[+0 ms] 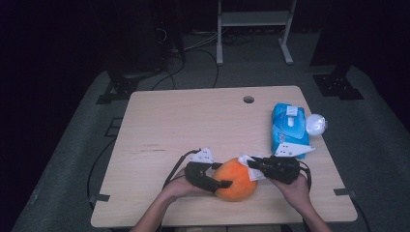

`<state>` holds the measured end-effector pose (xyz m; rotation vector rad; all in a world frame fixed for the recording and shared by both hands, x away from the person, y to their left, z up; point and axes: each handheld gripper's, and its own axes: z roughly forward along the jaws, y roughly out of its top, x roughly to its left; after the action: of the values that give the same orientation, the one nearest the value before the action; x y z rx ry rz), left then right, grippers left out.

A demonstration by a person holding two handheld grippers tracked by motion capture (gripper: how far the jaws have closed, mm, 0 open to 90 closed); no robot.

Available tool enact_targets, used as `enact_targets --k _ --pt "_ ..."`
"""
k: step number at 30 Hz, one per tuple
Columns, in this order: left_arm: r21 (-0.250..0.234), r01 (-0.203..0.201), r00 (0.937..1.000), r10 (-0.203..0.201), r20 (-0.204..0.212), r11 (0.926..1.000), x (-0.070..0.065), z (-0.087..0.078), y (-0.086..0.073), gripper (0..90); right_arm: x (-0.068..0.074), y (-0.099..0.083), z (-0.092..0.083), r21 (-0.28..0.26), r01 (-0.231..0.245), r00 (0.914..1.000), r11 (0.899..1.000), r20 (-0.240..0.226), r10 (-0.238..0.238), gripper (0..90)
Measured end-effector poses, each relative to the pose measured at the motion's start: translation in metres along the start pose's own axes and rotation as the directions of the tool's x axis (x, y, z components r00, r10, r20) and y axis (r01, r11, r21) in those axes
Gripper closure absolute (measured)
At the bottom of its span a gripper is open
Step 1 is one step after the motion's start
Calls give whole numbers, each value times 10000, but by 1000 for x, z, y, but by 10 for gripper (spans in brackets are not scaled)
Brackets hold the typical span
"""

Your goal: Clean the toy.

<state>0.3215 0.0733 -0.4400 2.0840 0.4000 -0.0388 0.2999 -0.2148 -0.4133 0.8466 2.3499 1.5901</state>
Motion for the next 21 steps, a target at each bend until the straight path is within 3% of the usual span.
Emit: enact_targets --k 4,11,15,18,21 --pt "38 -12 10000 12 19 10000 1 -1 -1 296 10 3 5 -89 300 9994 9995 -161 -302 805" --pt "-4 104 9999 -104 -31 9999 1 -1 -2 296 -7 -4 3 -13 -281 9996 9996 53 281 807" --pt "7 129 9999 -129 -80 9999 1 0 -2 291 -6 -4 2 -107 -433 9991 9990 -44 432 807" --pt "-50 152 9997 -152 -168 9999 1 1 -1 285 4 1 5 -243 -181 9987 9995 -489 169 807" --pt "-52 181 9997 -182 -191 9998 0 1 -1 284 12 5 8 -137 264 9985 9996 -473 -270 808"
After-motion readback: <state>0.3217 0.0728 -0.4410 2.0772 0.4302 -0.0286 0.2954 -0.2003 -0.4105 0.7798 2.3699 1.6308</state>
